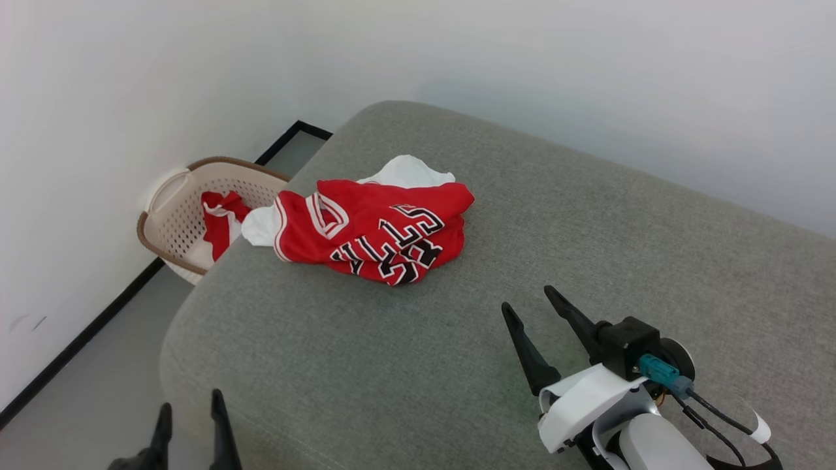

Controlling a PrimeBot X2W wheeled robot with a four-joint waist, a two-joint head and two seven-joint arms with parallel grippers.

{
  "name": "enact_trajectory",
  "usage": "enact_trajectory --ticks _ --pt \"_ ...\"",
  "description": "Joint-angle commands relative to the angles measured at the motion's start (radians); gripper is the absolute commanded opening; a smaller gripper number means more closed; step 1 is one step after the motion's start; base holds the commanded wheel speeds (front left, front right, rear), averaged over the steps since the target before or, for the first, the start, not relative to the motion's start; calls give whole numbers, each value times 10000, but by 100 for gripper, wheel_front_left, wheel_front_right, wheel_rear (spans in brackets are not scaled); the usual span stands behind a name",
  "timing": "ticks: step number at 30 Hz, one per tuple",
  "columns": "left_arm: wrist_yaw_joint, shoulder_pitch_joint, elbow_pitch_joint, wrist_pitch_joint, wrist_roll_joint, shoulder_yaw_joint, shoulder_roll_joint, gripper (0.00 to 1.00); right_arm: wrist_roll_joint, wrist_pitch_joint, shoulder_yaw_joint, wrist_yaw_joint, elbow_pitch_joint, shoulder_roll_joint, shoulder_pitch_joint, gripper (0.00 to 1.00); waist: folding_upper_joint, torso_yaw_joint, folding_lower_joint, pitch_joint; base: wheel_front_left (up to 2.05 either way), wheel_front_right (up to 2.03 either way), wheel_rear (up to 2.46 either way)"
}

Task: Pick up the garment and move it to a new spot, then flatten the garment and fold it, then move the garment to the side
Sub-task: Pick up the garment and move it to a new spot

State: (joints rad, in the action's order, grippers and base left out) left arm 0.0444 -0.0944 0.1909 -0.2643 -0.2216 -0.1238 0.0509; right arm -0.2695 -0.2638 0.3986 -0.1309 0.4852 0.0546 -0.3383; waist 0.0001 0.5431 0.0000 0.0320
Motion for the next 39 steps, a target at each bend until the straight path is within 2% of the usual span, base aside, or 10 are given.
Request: enact_trajectory --ticks 1,5,11,15,20,23,25,29,34,39 --pt "63 -112 -45 -2 -85 46 5 100 -49 -12 29 3 -42 6 -72 100 -1 -14 0 -24 0 0 0" --pt "-242 193 165 -2 -18 295 2 100 -103 -12 -267 3 -190 8 271 100 -1 -106 0 -126 0 0 0" --pt "-1273 2141 1552 -2 705 1228 630 100 278 -12 -1290 1 -708 -9 1077 100 -1 -448 0 -326 0 0 0" --pt "-1600 4131 2744 3 672 1656 1197 100 622 -12 -1472 4 -1014 -6 1133 100 -1 -1509 0 128 0 0 0" --pt "-1744 6388 4334 238 52 1759 1952 100 835 -12 -1508 6 -1209 38 756 100 -1 -2999 0 849 0 0 0" --pt "-1758 7510 5358 927 -733 2153 2406 100 849 -11 -1640 6 -1356 58 495 100 -1 -3823 0 1332 0 0 0" --pt "-1739 8067 5976 1528 -1371 2447 3029 100 837 -12 -1704 6 -1433 50 373 100 -1 -4344 0 1587 0 0 0" --pt "-1744 8835 6853 3221 -3308 2968 3829 100 767 -12 -1807 6 -1545 11 271 100 -1 -5196 0 1930 0 0 0" --pt "-1745 8847 7515 5802 -5088 3693 4902 100 716 -11 -1821 4 -1651 -27 219 100 -1 -6044 0 2179 0 0 0" --pt "-1746 8582 8104 7146 -6430 3737 5439 100 742 -12 -1930 4 -1814 -43 44 100 -1 -6641 0 2513 0 0 0"
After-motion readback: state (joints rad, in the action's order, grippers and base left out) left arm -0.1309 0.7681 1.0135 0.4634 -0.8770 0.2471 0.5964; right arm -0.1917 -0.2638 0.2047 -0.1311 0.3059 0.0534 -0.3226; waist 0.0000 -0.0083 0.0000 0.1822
